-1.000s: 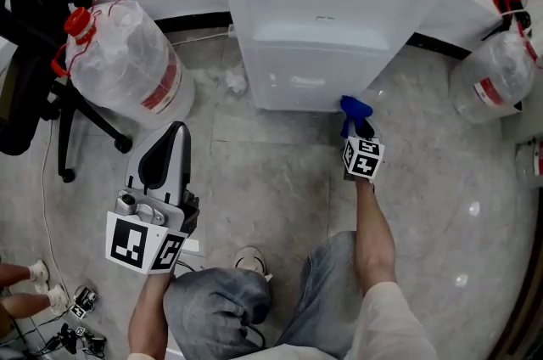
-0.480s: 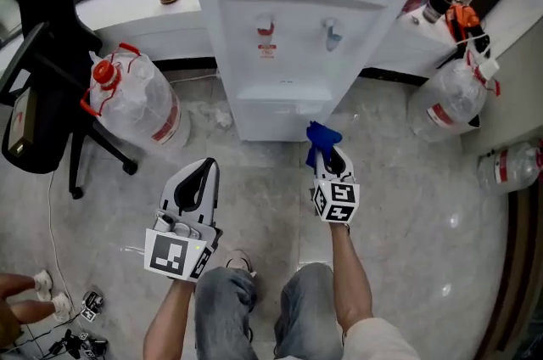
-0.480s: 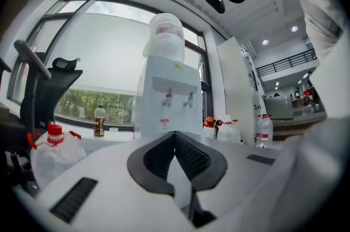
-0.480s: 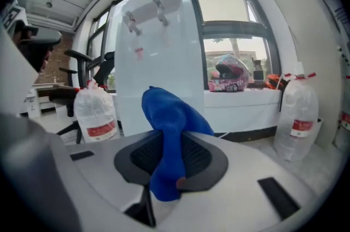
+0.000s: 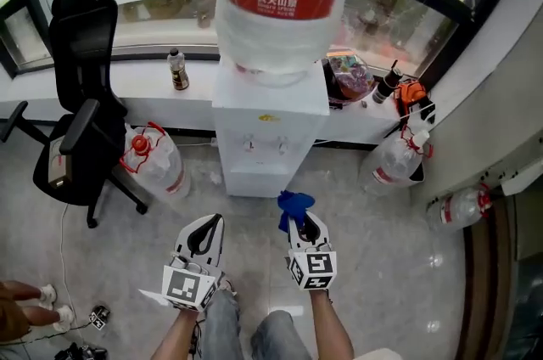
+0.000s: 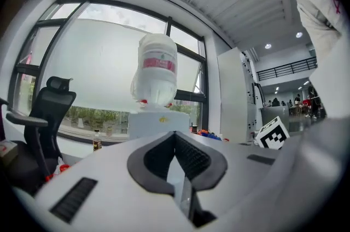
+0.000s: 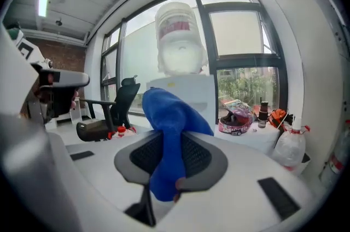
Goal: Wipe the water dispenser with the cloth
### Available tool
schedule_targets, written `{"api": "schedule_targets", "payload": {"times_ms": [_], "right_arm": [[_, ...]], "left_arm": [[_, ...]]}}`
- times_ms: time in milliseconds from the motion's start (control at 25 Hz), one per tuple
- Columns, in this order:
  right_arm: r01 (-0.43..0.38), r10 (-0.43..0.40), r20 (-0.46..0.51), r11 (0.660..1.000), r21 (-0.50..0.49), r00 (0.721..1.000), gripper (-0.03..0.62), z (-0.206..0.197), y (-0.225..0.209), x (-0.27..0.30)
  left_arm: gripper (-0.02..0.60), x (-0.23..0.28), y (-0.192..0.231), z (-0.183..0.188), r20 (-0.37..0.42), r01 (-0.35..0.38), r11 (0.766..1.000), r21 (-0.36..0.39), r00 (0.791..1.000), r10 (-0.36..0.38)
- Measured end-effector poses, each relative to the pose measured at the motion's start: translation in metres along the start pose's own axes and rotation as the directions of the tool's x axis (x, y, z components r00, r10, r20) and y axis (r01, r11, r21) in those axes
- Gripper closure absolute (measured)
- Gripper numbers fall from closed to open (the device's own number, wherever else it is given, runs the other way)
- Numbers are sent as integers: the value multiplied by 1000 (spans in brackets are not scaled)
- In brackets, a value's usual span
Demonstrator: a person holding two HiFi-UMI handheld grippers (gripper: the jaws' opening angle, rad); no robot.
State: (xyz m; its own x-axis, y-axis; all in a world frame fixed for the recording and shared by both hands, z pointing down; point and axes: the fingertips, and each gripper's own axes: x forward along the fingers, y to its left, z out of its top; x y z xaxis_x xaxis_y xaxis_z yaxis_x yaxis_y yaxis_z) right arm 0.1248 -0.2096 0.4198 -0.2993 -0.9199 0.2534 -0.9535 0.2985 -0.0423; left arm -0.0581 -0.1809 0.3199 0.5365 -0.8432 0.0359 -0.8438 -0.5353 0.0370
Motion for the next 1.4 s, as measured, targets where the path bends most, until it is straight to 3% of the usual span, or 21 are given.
{"api": "schedule_targets", "payload": {"times_ms": [280, 680, 840, 1400], "right_arm": [[-49, 49, 19, 999, -5, 999, 497, 128, 33, -100], [-61, 61, 67, 998, -13, 996, 497, 222, 59, -208], [-71, 73, 74, 997, -19, 995, 497, 229, 61, -227], [-113, 112, 49, 993, 20, 993, 497, 183, 75, -329]], "left_arm": [[571, -46, -43, 121, -12, 6, 1000, 21, 1000, -5], [571, -109, -98, 215, 13, 2, 1000, 7, 1000, -3], [571, -122, -110, 231, 37, -4, 1000, 19, 999, 3], [571, -209, -175, 213, 4, -46, 998, 48, 999, 46]]}}
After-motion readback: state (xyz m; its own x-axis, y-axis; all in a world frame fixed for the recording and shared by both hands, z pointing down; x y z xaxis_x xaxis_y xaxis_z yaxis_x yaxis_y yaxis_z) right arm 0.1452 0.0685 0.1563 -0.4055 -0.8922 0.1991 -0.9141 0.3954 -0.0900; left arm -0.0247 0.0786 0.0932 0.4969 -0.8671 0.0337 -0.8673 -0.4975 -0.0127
